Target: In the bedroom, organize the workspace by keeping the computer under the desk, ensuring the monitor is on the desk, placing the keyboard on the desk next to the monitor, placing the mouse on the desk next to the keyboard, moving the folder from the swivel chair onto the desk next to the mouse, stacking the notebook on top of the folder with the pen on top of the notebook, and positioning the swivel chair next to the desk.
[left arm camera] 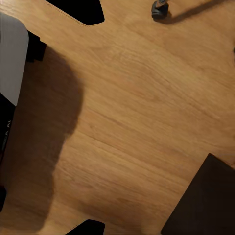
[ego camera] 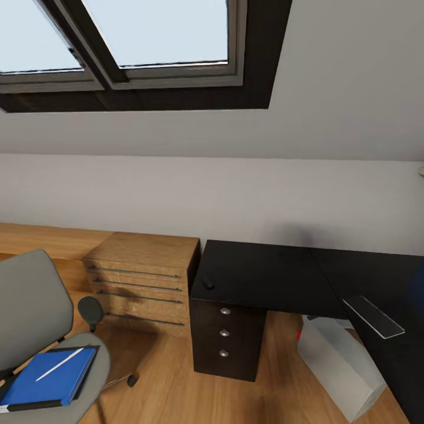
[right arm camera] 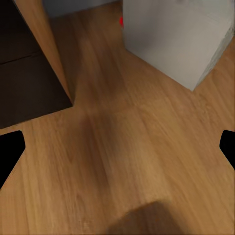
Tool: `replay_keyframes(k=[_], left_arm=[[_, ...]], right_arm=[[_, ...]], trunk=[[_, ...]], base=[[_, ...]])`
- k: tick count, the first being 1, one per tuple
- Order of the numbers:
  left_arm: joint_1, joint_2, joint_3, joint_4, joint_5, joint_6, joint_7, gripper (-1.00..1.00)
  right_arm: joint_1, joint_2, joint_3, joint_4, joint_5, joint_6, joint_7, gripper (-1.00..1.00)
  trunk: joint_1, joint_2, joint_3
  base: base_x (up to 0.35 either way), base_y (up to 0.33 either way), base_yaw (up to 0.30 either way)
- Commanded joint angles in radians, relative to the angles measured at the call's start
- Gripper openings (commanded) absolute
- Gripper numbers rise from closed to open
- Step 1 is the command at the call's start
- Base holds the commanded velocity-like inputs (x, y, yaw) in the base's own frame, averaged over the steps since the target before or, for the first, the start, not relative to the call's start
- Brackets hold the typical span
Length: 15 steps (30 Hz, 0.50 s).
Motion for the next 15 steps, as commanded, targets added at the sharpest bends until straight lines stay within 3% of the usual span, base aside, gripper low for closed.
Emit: replay_keyframes(k=[1,11,15], left_arm=[[-0.001,0.001,-0.009,0.000,0.010,-0.003,-0.001,1.00],[-0.001,0.000,-0.009,0.001,0.009,-0.003,-0.001,1.00],[-0.001,0.000,-0.009,0.001,0.009,-0.003,-0.001,1.00]], right_arm=[[-0.001,0.000,0.007,0.000,-0.001,-0.002,-0.007,1.00],[-0.001,-0.001,0.008,0.000,0.000,-0.004,-0.007,1.00],[-0.001,-0.001,0.008,0.000,0.000,-0.004,-0.008,1.00]], trunk=[[0.001,-0.001,-0.002],[0.001,-0.001,-0.002],[0.001,-0.001,-0.002]], base=[[0.331,0.000,0.000],[0.331,0.000,0.000],[0.329,0.000,0.118]])
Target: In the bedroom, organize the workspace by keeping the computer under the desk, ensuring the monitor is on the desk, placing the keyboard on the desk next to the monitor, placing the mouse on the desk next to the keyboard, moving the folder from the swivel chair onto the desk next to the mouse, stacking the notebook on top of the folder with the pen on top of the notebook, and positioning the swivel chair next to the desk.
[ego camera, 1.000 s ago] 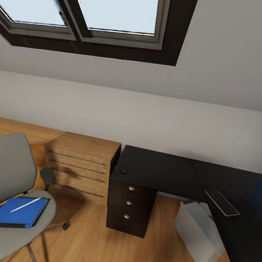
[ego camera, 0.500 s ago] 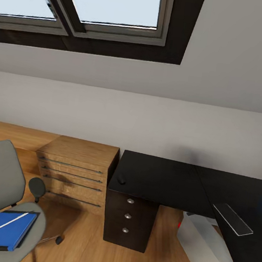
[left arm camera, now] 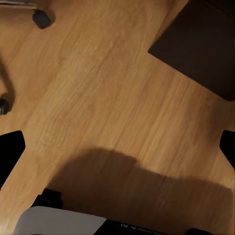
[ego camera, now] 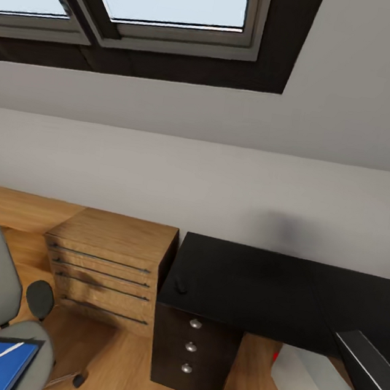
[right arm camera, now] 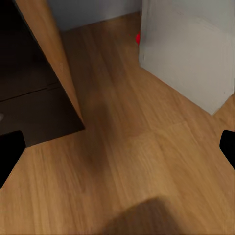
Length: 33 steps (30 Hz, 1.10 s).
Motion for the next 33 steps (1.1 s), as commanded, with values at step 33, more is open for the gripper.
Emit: replay_keyframes(k=[33], left_arm=[[-0.001,0.145,0.005,-1.207,-0.039,0.477,0.753,1.00]], right_arm=[[-0.070,0.031,0.022,-1.058,0.176,1.042,-0.272,1.00]], trunk=[[0.001,-0.001,-0.002]], base=[[0.064,-0.006,0.074]])
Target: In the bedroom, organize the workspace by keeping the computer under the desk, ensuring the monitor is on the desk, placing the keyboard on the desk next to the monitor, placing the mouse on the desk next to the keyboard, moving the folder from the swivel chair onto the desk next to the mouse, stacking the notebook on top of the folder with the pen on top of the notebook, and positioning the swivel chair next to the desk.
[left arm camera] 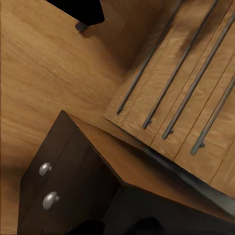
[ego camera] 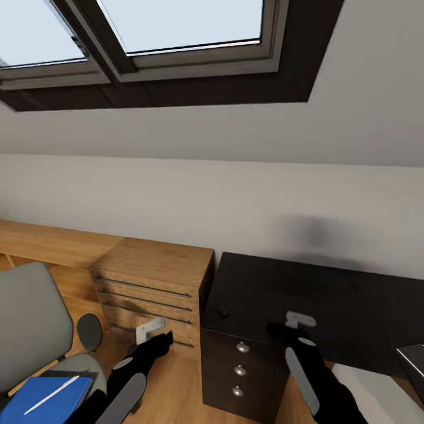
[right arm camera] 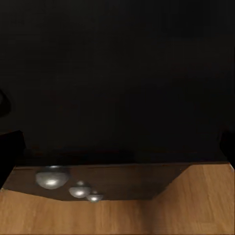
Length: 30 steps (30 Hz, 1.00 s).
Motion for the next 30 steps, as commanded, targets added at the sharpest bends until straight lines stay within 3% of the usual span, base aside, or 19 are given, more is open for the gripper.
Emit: replay_keyframes(k=[1,5,14,21,26,30], left_arm=[[-0.001,0.001,0.001,-0.014,0.004,0.007,0.019,1.00],[-0.001,0.007,0.026,-0.045,0.015,0.008,0.061,1.00],[-0.001,0.011,0.030,0.018,0.008,-0.009,0.063,1.00],[-0.001,0.008,0.026,0.023,0.015,-0.003,0.061,1.00],[-0.001,0.006,0.025,0.023,0.018,-0.003,0.061,1.00],[-0.001,0.005,0.022,0.023,0.018,-0.001,0.061,1.00]], right_arm=[[-0.015,0.005,0.002,-0.006,-0.011,0.011,-0.010,1.00],[-0.079,0.025,0.001,-0.002,-0.012,0.036,-0.004,1.00],[-0.088,0.028,0.002,0.001,-0.011,0.052,-0.005,1.00],[-0.088,0.030,0.015,0.049,-0.008,0.048,-0.003,1.00],[-0.088,0.030,0.116,0.099,-0.006,0.048,-0.005,1.00],[-0.088,0.031,0.246,0.136,-0.004,0.039,-0.007,1.00]], trunk=[[0.000,-0.001,-0.002],[0.000,-0.001,-0.002],[0.000,-0.001,-0.002],[0.000,-0.001,-0.007],[0.000,-0.001,-0.013],[0.000,-0.001,-0.017]], base=[[0.000,0.000,0.000],[0.000,0.000,0.000],[0.198,0.000,0.002],[0.316,-0.014,0.172],[0.290,-0.066,0.202],[0.118,-0.067,0.194]])
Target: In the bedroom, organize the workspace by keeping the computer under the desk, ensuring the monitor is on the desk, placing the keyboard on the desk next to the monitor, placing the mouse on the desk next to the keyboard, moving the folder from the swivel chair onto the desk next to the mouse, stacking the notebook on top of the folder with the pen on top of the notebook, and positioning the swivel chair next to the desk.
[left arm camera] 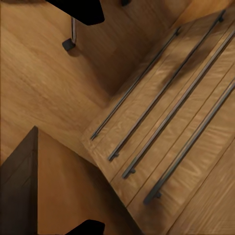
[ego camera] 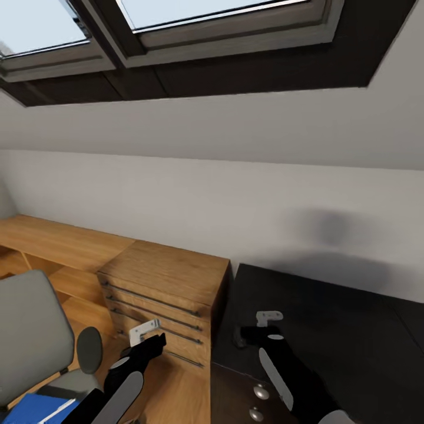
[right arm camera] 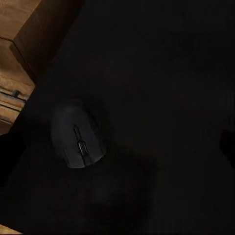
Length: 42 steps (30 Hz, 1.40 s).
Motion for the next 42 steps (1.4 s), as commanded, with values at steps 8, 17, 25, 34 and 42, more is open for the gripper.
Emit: replay_keyframes(k=[8,17,25,34,42], left_arm=[[-0.001,0.000,-0.009,-0.001,0.004,0.004,0.007,1.00],[0.007,0.005,-0.019,-0.076,0.004,0.001,0.007,1.00],[0.062,0.008,-0.032,-0.135,0.004,-0.001,0.007,1.00],[0.063,0.007,-0.034,-0.142,0.003,-0.001,0.007,1.00],[0.063,0.007,-0.040,-0.156,0.004,-0.001,0.007,1.00]], right_arm=[[-0.001,0.002,0.080,0.037,-0.009,-0.059,-0.006,1.00],[-0.001,0.006,0.173,0.126,-0.008,-0.167,-0.004,1.00],[-0.013,0.043,0.197,0.337,-0.007,-0.225,-0.001,1.00],[-0.079,0.056,0.197,0.524,-0.009,-0.317,0.059,1.00],[-0.111,0.056,0.197,0.593,-0.012,-0.352,0.110,1.00]], trunk=[[0.000,-0.001,-0.005],[0.000,-0.001,-0.005],[0.000,-0.001,-0.005],[0.000,-0.001,-0.005],[0.000,-0.001,-0.005]], base=[[0.022,-0.016,0.070],[0.001,-0.001,0.005],[0.228,0.000,0.000],[0.029,0.000,0.000],[0.060,0.000,0.000]])
